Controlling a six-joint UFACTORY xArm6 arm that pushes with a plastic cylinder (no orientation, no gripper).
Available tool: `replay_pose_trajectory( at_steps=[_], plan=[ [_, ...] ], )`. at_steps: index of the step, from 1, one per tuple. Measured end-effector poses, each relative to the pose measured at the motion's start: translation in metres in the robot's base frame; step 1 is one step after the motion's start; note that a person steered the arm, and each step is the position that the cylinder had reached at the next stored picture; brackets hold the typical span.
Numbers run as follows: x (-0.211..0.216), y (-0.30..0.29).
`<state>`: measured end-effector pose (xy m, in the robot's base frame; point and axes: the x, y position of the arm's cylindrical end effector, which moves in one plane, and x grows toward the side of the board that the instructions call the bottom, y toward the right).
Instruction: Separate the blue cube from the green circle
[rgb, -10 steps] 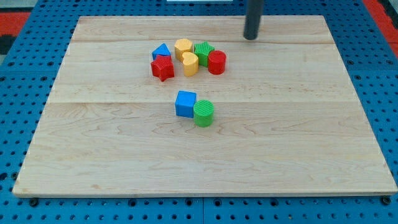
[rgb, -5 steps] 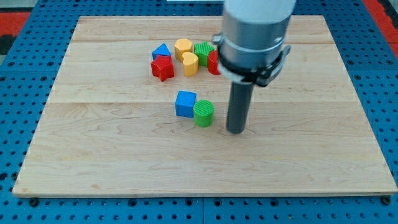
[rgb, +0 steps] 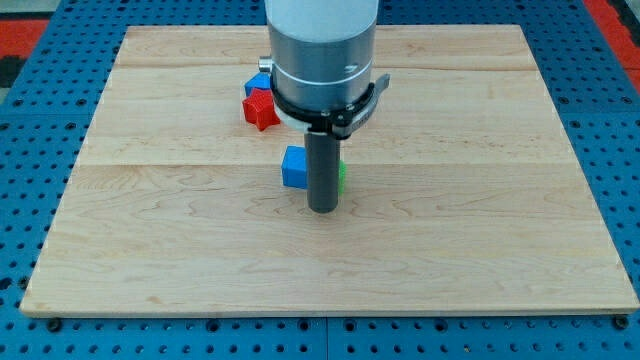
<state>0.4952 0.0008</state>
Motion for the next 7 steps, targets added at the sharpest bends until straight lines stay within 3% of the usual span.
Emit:
replay_pose_trajectory(
  at_steps=[3,7],
  plan=[
    [-0.016,0.034],
    [-0.029,0.003]
  ],
)
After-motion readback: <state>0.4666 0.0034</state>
